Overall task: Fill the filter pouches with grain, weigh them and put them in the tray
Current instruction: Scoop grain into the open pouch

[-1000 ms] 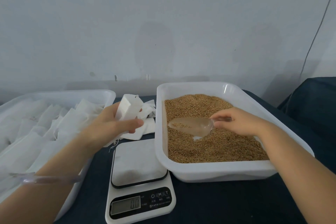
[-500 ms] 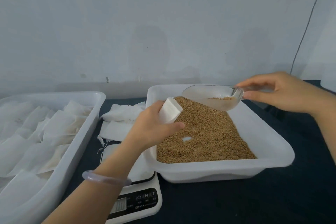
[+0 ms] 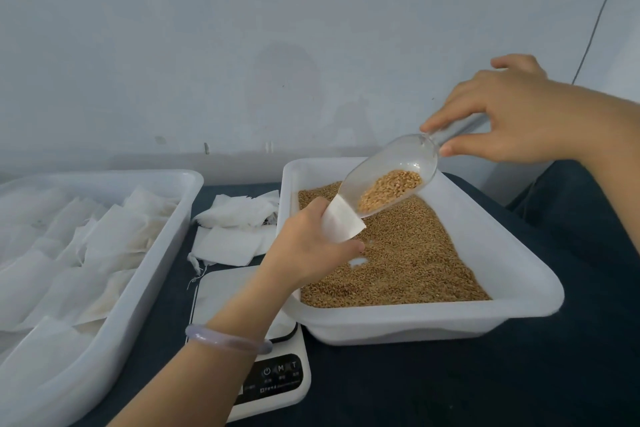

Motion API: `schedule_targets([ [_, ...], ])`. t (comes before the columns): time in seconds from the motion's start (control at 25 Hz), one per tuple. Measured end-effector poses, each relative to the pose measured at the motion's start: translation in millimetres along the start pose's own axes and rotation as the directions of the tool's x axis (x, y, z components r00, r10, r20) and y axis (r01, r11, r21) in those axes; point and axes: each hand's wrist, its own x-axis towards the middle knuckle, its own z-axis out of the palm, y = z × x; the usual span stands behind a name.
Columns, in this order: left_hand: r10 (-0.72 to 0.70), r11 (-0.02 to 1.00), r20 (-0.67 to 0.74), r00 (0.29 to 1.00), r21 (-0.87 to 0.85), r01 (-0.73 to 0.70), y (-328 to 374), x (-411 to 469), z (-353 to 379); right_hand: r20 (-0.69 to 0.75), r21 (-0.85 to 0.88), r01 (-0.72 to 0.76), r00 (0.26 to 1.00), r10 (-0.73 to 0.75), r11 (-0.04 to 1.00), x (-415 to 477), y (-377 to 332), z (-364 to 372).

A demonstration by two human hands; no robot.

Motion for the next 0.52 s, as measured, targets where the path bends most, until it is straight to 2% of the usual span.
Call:
schedule_targets([
  [0.2, 0.028, 0.998, -0.012, 1.0, -0.059, -0.028, -2, -1, 0, -0.044, -0.067, 0.0, 0.999, -0.003, 0.998, 4, -6, 3],
  [0.32, -0.005, 0.995, -0.017, 1.0, -0.104, 0.003, -4, 1, 0, -0.03, -0.053, -0.013, 0.999, 0.011, 0.999, 7, -3, 7],
  [0.52, -0.078, 0.996, 0.067, 0.995, 0.047, 0.075, -1, 20, 7, 0.044, -0.003, -0.091, 0.995, 0.091, 0.996, 5, 5, 37],
])
